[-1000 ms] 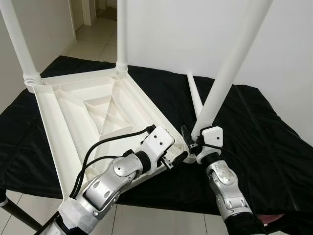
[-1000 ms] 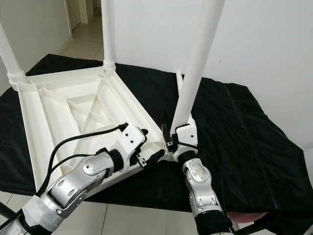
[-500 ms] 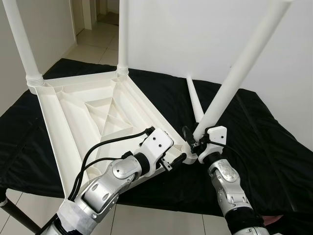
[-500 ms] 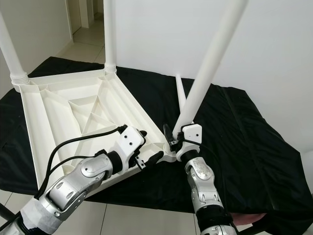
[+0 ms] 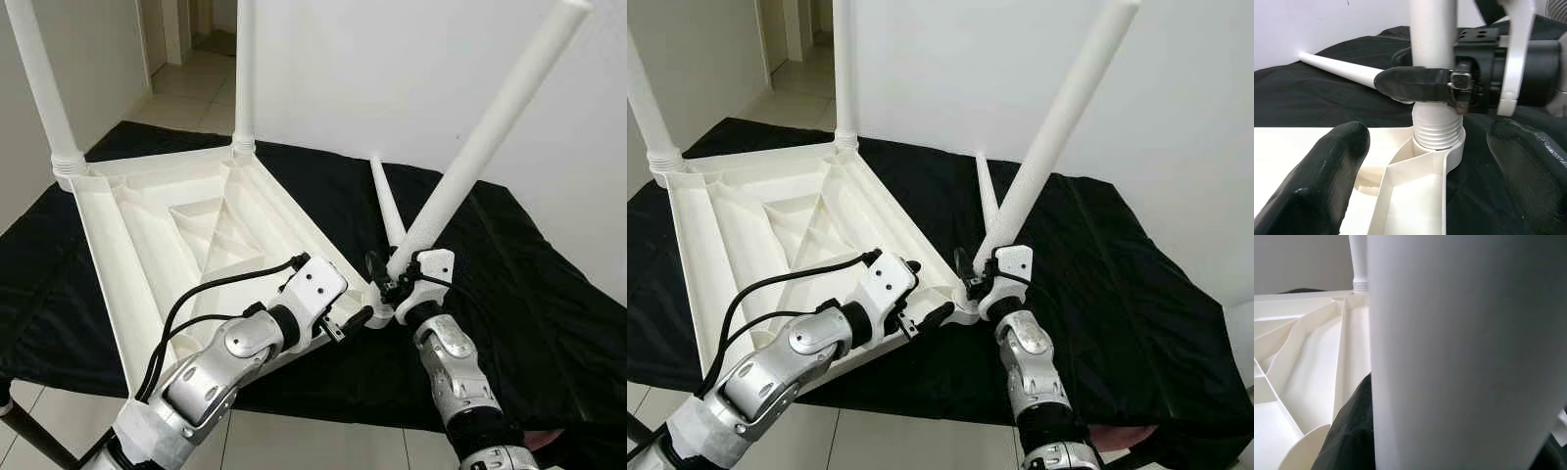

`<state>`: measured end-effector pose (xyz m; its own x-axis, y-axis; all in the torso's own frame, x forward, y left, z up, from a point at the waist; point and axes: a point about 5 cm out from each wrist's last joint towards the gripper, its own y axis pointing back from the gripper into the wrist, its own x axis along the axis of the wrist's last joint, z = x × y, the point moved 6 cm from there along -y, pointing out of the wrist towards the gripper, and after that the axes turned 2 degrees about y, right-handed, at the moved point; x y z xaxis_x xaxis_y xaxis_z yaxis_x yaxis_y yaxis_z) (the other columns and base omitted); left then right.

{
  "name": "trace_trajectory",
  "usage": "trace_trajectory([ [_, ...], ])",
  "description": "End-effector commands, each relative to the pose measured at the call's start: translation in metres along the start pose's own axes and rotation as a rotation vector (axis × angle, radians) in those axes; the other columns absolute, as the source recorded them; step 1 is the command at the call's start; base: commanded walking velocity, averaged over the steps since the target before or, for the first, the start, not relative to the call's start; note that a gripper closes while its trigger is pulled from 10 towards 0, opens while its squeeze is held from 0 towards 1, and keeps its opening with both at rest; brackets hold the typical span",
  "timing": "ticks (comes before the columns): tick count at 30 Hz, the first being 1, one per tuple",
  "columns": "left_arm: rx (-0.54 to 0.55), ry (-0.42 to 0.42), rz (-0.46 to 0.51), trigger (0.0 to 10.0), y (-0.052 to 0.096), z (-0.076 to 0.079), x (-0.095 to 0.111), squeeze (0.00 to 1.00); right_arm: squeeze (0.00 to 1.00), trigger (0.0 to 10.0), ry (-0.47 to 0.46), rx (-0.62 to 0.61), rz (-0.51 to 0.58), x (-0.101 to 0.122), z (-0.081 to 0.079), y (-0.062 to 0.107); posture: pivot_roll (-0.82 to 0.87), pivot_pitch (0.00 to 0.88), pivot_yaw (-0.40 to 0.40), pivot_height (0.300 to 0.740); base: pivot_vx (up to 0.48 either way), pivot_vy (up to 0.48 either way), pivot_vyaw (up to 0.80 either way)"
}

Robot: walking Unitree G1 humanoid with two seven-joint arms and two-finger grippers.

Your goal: Building children table

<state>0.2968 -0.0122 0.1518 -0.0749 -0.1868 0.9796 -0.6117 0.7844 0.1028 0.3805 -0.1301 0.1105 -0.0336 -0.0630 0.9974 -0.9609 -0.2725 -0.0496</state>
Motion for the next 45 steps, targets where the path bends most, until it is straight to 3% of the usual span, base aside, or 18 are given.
trace_trajectory([
  [1, -0.085, -0.012, 0.003, 10.0, 0.001, 0.010, 0.003, 0.00, 0.00, 10.0, -0.041, -0.063, -0.204, -0.050, 0.013, 0.017, 0.03, 0.000, -0.116, 0.740, 0.000, 0.000, 0.00],
  [9, -0.081, -0.012, 0.004, 10.0, 0.001, 0.010, 0.004, 0.00, 0.00, 10.0, -0.083, -0.073, -0.215, -0.044, 0.010, 0.008, 0.03, 0.000, -0.119, 0.740, 0.000, 0.000, 0.00],
  [21, -0.075, -0.009, 0.007, 10.0, 0.001, 0.010, 0.005, 0.00, 0.00, 10.0, -0.026, -0.049, -0.228, -0.039, 0.009, 0.003, 0.03, 0.000, -0.124, 0.740, 0.000, 0.000, 0.00],
  [29, -0.067, -0.012, 0.010, 10.0, 0.002, 0.008, 0.006, 0.00, 0.00, 10.0, 0.014, 0.024, -0.170, -0.045, -0.007, 0.018, 0.04, 0.000, -0.124, 0.740, 0.000, 0.000, 0.00],
  [39, -0.071, -0.012, 0.011, 10.0, 0.003, 0.008, 0.007, 0.00, 0.00, 10.0, -0.035, 0.021, -0.142, -0.052, -0.007, 0.034, 0.04, 0.000, -0.119, 0.740, 0.000, 0.000, 0.00],
  [45, -0.074, -0.019, 0.009, 10.0, 0.004, 0.008, 0.007, 0.00, 0.00, 10.0, 0.000, 0.043, -0.077, -0.049, -0.010, 0.044, 0.04, 0.000, -0.112, 0.740, 0.000, 0.000, 0.00],
])
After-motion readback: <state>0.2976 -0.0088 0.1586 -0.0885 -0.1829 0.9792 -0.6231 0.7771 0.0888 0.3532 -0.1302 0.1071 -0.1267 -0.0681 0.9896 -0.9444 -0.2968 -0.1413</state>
